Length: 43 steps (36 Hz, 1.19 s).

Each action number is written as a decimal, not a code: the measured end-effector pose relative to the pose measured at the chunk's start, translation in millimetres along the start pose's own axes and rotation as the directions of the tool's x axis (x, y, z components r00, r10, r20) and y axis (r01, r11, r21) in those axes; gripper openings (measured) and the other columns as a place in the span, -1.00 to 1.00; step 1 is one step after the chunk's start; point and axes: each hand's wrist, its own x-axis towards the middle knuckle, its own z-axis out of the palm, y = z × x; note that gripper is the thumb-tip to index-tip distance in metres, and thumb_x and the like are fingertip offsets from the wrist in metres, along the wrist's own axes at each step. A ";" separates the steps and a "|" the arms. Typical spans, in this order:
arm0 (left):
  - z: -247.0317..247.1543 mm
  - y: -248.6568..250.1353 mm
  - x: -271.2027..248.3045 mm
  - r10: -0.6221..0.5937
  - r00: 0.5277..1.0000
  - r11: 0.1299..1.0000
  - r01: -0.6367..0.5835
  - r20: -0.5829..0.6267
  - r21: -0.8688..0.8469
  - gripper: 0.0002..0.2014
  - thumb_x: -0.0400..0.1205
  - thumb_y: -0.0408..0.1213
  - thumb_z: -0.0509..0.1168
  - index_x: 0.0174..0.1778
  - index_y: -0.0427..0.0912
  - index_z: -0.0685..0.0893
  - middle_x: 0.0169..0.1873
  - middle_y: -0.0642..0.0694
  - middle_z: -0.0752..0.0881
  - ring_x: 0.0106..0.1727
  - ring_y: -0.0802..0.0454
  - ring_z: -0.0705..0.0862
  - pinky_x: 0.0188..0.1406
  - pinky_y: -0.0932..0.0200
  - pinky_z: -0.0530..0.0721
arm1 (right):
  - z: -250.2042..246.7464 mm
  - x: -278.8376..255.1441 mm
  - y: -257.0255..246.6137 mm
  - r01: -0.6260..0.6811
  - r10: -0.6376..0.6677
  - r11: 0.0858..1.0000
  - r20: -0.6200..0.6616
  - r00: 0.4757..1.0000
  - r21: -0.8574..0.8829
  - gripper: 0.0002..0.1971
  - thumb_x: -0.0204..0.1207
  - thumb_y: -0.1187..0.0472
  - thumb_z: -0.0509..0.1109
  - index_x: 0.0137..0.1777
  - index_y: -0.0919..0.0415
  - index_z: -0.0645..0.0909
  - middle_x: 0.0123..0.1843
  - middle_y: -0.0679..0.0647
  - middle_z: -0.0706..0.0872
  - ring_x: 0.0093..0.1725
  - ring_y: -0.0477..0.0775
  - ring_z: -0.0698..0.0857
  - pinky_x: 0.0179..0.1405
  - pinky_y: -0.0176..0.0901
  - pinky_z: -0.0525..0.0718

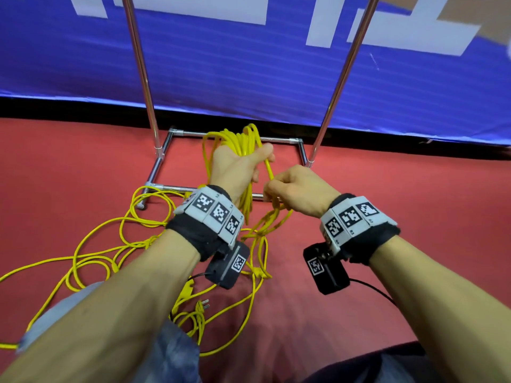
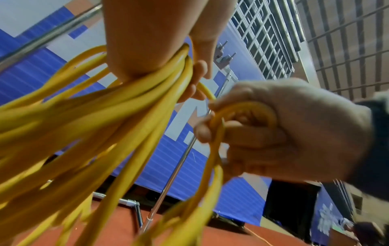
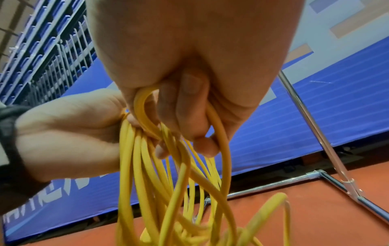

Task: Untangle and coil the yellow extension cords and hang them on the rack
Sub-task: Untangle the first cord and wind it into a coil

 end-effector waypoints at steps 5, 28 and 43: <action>2.9 -1.7 -5.9 -0.039 0.999 0.999 0.040 0.032 -0.008 -0.76 0.52 -0.47 0.44 -0.49 -0.31 0.68 -0.49 -0.28 0.66 -0.67 0.12 0.52 -0.48 0.20 0.51 | 4.7 6.7 -0.2 0.019 -0.016 0.996 -0.044 0.999 0.083 -0.64 0.55 0.06 0.40 -0.39 0.29 0.71 -0.55 -0.03 0.59 -0.60 -0.27 0.50 -0.32 -0.25 0.52; -26.2 24.9 20.4 -0.085 0.974 0.926 -0.001 -0.210 -0.377 -0.65 0.59 -0.58 0.21 -0.52 -0.24 0.46 -0.67 -0.09 0.40 -0.71 0.05 0.29 -0.64 0.22 0.38 | -30.2 0.8 46.6 -0.110 0.201 0.925 -0.224 0.954 0.365 -0.76 0.56 0.46 0.29 -0.33 0.28 0.60 -0.20 0.11 0.61 -0.08 0.08 0.56 0.13 -0.03 0.53; -26.4 30.6 16.9 -0.123 0.971 0.887 0.016 -0.204 -0.461 -0.68 0.62 -0.55 0.23 -0.46 -0.27 0.46 -0.66 -0.09 0.39 -0.71 0.03 0.28 -0.63 0.22 0.39 | -26.0 12.1 69.9 -0.300 0.285 0.954 -0.334 0.898 0.008 -0.84 0.43 0.21 0.53 -0.18 0.34 0.76 -0.01 0.05 0.70 0.04 0.05 0.64 0.01 -0.24 0.45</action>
